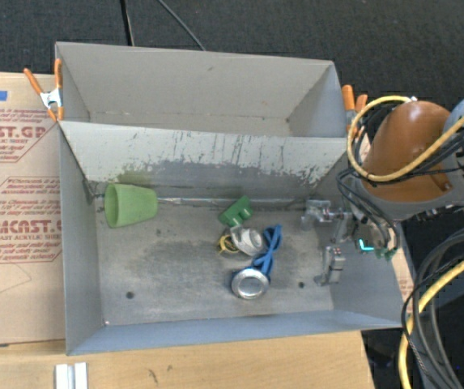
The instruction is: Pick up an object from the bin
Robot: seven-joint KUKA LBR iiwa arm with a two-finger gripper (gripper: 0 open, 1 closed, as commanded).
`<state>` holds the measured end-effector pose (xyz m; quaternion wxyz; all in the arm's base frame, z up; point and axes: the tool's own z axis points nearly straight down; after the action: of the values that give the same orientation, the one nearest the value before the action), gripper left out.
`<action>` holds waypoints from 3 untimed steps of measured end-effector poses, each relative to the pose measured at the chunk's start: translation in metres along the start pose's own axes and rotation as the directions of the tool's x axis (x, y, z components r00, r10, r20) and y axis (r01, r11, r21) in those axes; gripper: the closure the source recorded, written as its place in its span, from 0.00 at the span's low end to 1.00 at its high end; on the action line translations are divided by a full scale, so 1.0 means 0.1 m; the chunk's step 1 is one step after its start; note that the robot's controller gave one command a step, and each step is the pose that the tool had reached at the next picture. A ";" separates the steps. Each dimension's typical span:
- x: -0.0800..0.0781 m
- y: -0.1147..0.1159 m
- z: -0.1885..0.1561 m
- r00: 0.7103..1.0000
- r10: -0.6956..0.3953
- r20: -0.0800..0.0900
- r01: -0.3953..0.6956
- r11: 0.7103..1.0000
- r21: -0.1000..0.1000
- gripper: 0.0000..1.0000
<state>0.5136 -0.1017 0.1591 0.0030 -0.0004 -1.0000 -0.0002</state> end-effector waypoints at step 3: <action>0.26 0.61 0.88 0.983 -0.181 0.017 0.181 0.984 0.004 0.00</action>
Offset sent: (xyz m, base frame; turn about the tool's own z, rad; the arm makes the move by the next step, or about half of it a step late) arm -0.0291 0.0603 -0.0891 -0.1828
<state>0.4874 -0.0410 0.0709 -0.0057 0.0903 -0.9959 0.0008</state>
